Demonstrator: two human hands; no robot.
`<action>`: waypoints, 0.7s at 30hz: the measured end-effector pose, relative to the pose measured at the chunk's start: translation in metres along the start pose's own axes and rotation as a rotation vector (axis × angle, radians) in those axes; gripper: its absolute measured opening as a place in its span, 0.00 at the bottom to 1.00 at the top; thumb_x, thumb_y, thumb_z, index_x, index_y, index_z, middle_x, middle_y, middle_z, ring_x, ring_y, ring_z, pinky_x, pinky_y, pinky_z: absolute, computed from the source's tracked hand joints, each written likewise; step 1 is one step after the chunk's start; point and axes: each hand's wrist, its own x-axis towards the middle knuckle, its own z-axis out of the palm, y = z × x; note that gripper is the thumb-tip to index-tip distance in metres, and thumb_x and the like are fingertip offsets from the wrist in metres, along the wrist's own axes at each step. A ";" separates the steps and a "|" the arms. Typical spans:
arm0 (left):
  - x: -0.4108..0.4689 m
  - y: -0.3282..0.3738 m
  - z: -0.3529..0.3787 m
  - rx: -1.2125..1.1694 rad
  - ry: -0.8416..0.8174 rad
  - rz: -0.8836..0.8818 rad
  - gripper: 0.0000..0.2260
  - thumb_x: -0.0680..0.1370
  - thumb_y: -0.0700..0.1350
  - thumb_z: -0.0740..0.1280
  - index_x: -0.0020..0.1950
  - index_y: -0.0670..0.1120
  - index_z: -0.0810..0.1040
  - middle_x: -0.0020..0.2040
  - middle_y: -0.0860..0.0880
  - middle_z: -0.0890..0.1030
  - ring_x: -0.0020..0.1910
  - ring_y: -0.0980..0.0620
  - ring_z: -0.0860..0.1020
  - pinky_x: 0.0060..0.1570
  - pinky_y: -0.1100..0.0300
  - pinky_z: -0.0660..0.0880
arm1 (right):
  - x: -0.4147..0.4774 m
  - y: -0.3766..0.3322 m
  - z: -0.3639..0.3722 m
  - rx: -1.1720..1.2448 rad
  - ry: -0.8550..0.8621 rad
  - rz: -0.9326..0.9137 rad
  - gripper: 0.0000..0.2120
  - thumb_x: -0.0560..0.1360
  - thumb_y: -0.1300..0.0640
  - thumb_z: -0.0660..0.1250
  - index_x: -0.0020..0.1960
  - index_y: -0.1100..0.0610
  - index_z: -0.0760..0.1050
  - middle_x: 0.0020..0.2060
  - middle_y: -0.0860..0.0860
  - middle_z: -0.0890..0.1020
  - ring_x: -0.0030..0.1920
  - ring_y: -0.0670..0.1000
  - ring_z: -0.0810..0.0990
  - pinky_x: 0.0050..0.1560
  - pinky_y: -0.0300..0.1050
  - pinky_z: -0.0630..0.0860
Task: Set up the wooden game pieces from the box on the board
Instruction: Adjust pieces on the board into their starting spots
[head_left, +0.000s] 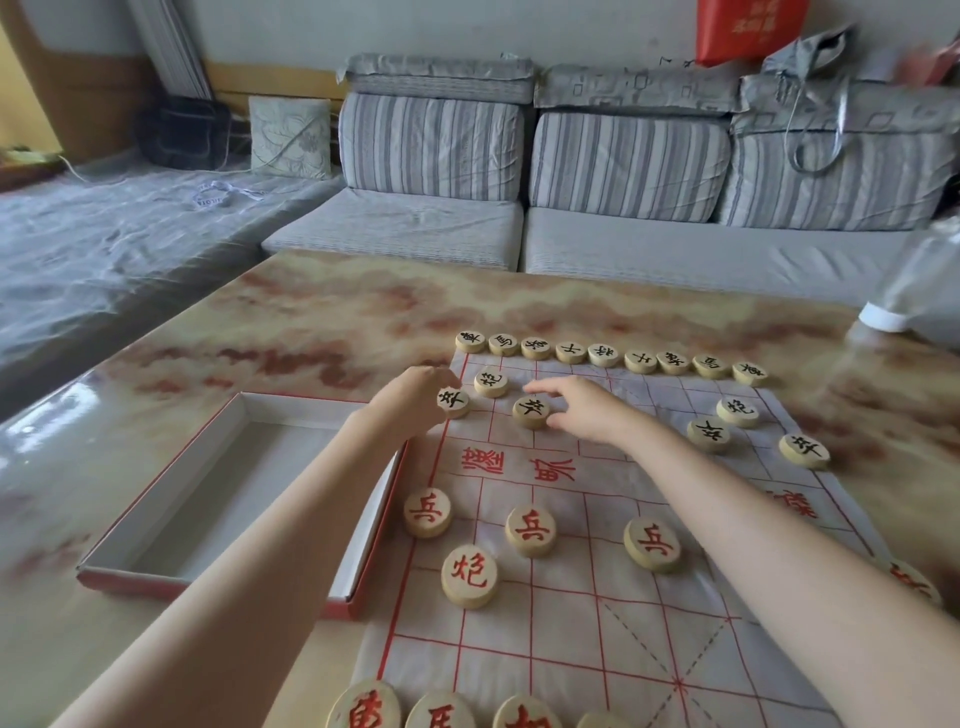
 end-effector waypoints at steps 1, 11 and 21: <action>0.002 -0.002 0.001 0.004 -0.015 0.014 0.20 0.73 0.37 0.66 0.65 0.45 0.73 0.64 0.45 0.75 0.63 0.46 0.72 0.61 0.56 0.69 | 0.005 0.002 0.003 -0.004 -0.020 -0.019 0.25 0.76 0.67 0.61 0.70 0.49 0.67 0.72 0.48 0.66 0.67 0.50 0.70 0.64 0.42 0.65; 0.020 -0.017 0.013 0.019 0.003 0.018 0.18 0.74 0.49 0.68 0.63 0.49 0.75 0.61 0.45 0.76 0.58 0.46 0.75 0.56 0.56 0.71 | 0.015 0.013 0.019 -0.128 0.169 -0.004 0.18 0.72 0.48 0.69 0.58 0.55 0.75 0.56 0.52 0.76 0.56 0.54 0.75 0.49 0.44 0.69; 0.023 -0.012 0.026 0.077 0.185 -0.024 0.32 0.68 0.61 0.70 0.67 0.48 0.69 0.67 0.47 0.71 0.65 0.45 0.70 0.61 0.51 0.70 | 0.012 0.005 0.023 -0.136 0.272 0.022 0.34 0.69 0.39 0.68 0.67 0.59 0.69 0.62 0.54 0.72 0.63 0.55 0.71 0.60 0.48 0.69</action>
